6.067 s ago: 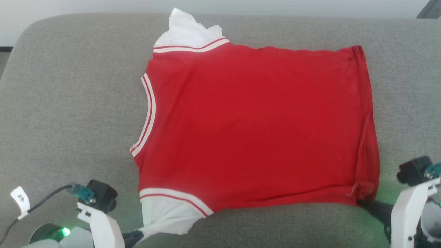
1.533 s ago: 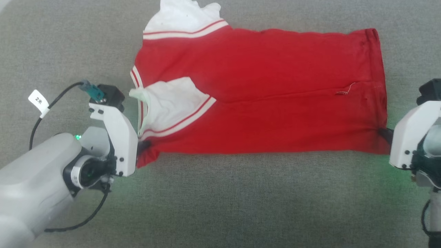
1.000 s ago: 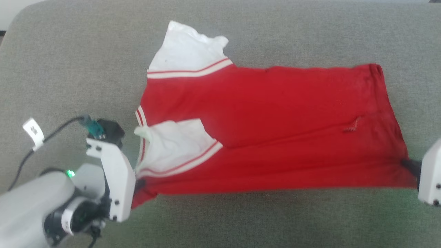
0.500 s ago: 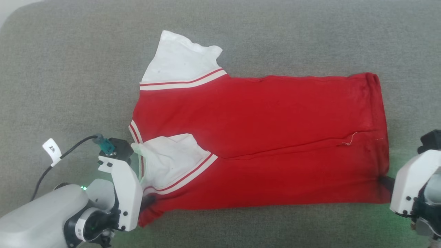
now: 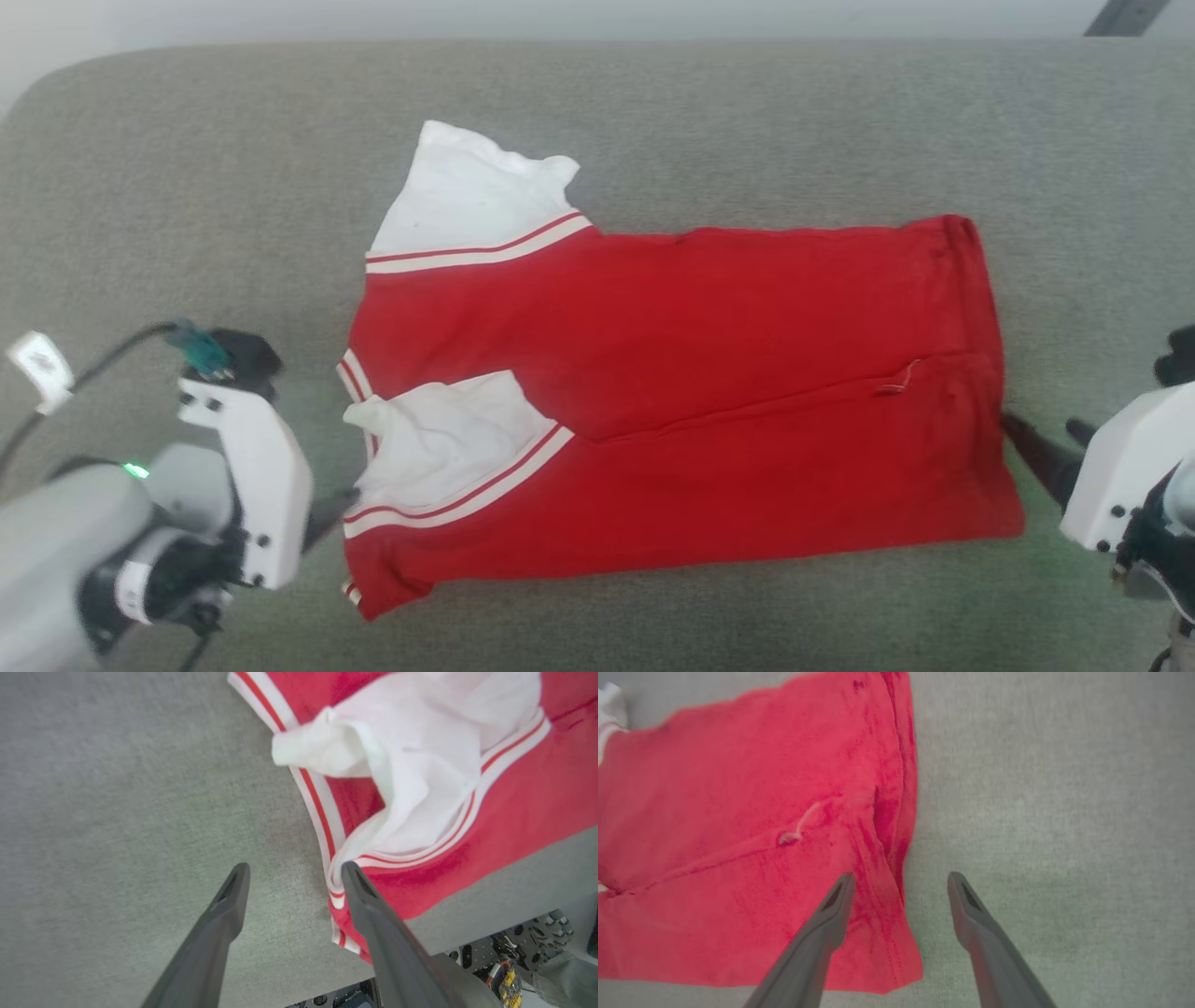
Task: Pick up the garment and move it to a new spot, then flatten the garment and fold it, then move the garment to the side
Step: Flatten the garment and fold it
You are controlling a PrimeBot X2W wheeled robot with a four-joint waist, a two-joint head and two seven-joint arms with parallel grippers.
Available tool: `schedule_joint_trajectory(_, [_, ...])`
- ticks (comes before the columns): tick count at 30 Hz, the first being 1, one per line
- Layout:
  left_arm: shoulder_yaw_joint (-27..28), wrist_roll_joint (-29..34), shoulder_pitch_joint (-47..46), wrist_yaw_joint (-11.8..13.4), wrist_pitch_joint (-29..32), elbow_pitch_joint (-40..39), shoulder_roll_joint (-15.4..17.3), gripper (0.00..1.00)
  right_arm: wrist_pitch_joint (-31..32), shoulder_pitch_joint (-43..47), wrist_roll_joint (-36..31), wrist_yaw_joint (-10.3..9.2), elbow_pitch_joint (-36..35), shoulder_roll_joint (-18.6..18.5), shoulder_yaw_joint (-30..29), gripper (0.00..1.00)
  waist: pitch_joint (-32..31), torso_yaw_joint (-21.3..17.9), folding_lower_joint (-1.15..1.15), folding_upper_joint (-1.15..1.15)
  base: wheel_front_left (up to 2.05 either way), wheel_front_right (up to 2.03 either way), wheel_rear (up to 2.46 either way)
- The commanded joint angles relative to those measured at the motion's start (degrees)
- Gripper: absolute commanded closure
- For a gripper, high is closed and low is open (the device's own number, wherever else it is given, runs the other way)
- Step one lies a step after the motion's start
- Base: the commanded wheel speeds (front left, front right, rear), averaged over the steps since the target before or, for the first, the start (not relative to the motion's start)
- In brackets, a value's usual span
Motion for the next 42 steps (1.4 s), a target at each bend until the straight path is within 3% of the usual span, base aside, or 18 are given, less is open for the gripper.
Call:
schedule_joint_trajectory(1, [0.6, 0.1, -1.0, 0.6, 0.3, -0.8, 1.0, 0.00, -1.0, -0.3, 0.4, -0.06, -1.0, 0.2, 0.2, 0.00, -0.4, -0.7, 0.00, 0.00, 0.00, 0.00, 0.00])
schedule_joint_trajectory(6, [2.2, 2.2, -4.5, 1.3, 1.3, -2.9, 4.5, 0.00, -8.2, -2.1, 1.6, -0.06, -5.7, 1.3, 0.5, 0.00, -0.6, -3.4, 0.00, 0.00, 0.00, 0.00, 0.00])
schedule_joint_trajectory(10, [3.8, 3.5, -7.7, 0.4, 0.2, -0.4, 4.2, 0.00, -18.4, -3.7, 0.6, -0.06, -8.5, 1.9, 3.0, 0.00, 0.0, -6.4, 0.00, 0.00, 0.00, 0.00, 0.00])
schedule_joint_trajectory(17, [5.6, 7.9, -13.5, -5.0, -3.7, 9.5, 1.8, 0.00, -34.7, -5.8, -1.7, -0.05, -8.3, 1.7, 11.1, 0.00, 2.4, -13.2, 0.00, 0.00, 0.00, 0.00, 0.00])
schedule_joint_trajectory(22, [6.3, 11.0, -18.5, -10.0, -5.1, 20.5, 0.7, 0.00, -41.7, -7.4, -1.6, -0.05, -5.1, 2.2, 17.3, 0.00, 5.7, -18.7, 0.00, 0.00, 0.00, 0.00, 0.00])
schedule_joint_trajectory(30, [6.9, 10.2, -23.3, -12.5, -1.9, 33.8, -2.0, 0.00, -43.7, -8.5, -0.2, -0.05, -3.3, 2.8, 18.7, 0.00, 9.8, -21.8, 0.00, 0.00, 0.00, 0.00, 0.00])
schedule_joint_trajectory(39, [6.4, 8.6, -24.6, -11.9, 3.1, 42.3, -5.8, 0.00, -41.1, -9.5, 0.9, -0.05, -2.7, 2.7, 18.5, 0.00, 12.1, -21.7, 0.00, 0.00, 0.00, 0.00, 0.00])
schedule_joint_trajectory(41, [6.0, 7.4, -23.9, -11.5, 6.0, 44.0, -7.0, 1.00, -39.7, -9.7, 1.4, -0.04, -2.3, 2.7, 18.3, 0.00, 12.3, -21.4, 0.00, 0.00, 0.00, 0.00, 0.00])
schedule_joint_trajectory(42, [5.9, 6.8, -23.5, -11.3, 7.3, 44.7, -7.6, 1.00, -38.8, -9.9, 1.5, -0.05, -2.1, 2.7, 18.0, 0.00, 12.4, -21.1, 0.00, 0.00, 0.00, 0.00, 0.00])
